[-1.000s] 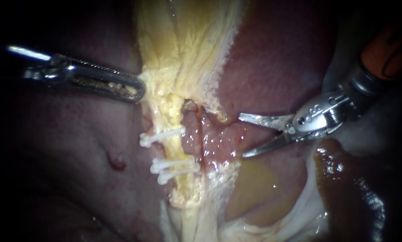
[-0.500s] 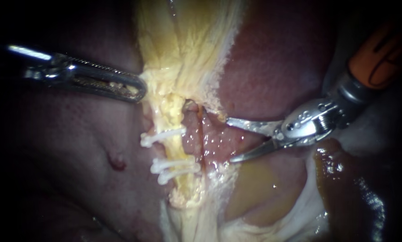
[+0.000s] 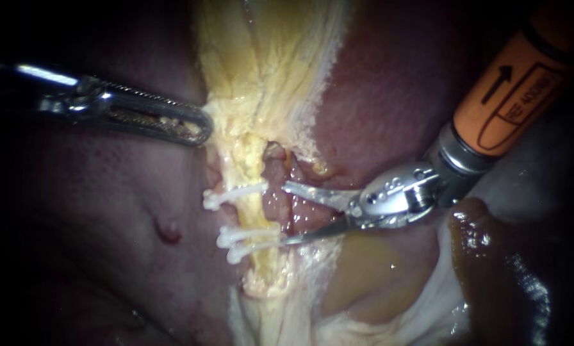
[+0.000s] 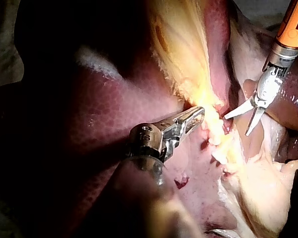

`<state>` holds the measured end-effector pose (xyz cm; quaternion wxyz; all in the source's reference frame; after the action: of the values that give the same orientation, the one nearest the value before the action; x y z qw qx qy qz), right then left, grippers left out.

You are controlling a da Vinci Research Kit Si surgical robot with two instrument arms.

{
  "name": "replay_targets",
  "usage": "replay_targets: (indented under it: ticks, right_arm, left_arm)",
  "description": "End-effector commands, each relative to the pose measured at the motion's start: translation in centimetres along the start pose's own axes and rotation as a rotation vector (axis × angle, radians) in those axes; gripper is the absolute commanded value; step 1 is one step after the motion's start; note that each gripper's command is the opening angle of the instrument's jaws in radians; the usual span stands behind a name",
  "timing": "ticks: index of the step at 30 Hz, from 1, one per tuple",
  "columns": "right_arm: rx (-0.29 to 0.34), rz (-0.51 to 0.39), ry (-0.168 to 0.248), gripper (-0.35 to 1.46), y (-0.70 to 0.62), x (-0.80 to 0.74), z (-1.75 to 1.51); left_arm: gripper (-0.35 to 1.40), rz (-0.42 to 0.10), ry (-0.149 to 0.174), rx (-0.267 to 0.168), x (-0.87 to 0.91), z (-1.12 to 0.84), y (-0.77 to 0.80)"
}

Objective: Go to the cutting position left tube

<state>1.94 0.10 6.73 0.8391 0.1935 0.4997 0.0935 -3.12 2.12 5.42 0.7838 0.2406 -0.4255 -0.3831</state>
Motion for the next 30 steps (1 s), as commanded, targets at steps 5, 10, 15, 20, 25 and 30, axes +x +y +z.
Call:
replay_targets:
  ticks: [5, 10, 15, 20, 25, 30]
  right_arm:
    - [0.039, 0.027, 0.004, 1.44, -0.01, -0.07, 0.12]
    - [0.084, 0.062, 0.006, 1.44, 0.04, -0.15, 0.22]
    - [0.105, 0.081, 0.009, 1.44, 0.17, -0.22, 0.28]
    - [0.124, 0.091, 0.004, 1.44, 0.30, -0.30, 0.32]
    - [0.166, 0.109, -0.003, 1.44, 0.38, -0.39, 0.37]
    - [0.211, 0.106, -0.005, 1.44, 0.38, -0.45, 0.44]
  left_arm:
    - [-0.35, 0.000, 0.000, -0.001, 0.00, 0.01, -0.01]
    - [-0.35, 0.000, 0.000, -0.001, 0.00, 0.01, -0.01]
    - [-0.35, 0.000, 0.000, -0.002, 0.00, 0.01, -0.02]
    - [-0.35, 0.000, 0.000, -0.002, 0.00, 0.01, -0.03]
    - [-0.35, 0.000, 0.000, -0.002, 0.00, 0.02, -0.03]
    - [-0.35, 0.000, 0.000, -0.002, 0.00, 0.02, -0.03]
